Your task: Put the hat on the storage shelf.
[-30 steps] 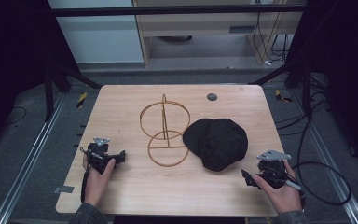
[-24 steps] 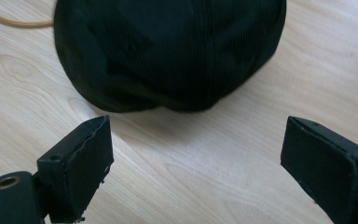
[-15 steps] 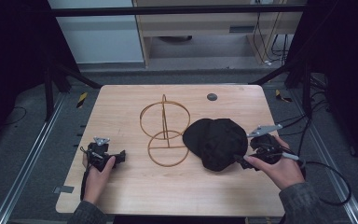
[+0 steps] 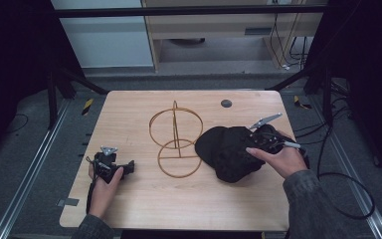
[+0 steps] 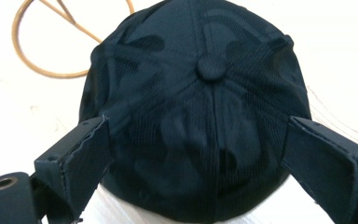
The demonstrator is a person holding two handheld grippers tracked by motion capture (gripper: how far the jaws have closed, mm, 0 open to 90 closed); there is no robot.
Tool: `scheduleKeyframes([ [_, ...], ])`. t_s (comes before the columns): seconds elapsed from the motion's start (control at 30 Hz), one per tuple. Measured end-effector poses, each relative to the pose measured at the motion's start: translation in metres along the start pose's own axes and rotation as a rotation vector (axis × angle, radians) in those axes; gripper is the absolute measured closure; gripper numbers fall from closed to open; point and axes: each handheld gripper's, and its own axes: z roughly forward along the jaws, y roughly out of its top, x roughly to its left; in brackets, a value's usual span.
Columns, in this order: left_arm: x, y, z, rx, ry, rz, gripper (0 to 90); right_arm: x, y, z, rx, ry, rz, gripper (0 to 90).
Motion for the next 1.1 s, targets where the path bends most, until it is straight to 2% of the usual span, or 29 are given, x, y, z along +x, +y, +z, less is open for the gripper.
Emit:
scheduleKeyframes([
  [0.07,-0.001,0.000,0.000,-0.001,-0.002,0.000,0.0,0.000,0.003,0.005,0.006,0.005,0.016,10.1],
  [0.23,-0.002,0.000,0.000,-0.003,-0.010,0.008,0.0,-0.001,0.008,0.016,0.038,-0.002,0.022,12.0],
  [0.4,-0.004,0.000,0.000,-0.002,-0.019,0.016,0.0,-0.003,0.010,0.025,0.065,-0.004,0.021,21.7],
  [0.53,-0.005,0.000,0.001,-0.002,-0.021,0.019,0.0,-0.005,0.010,0.030,0.083,0.014,0.022,36.4],
  [0.83,-0.006,0.000,0.000,-0.002,-0.024,0.022,0.0,-0.008,0.008,0.032,0.088,0.064,0.011,74.2],
  [1.1,-0.006,0.000,0.000,-0.002,-0.025,0.023,0.0,-0.011,0.009,0.028,0.078,0.084,0.015,84.0],
])
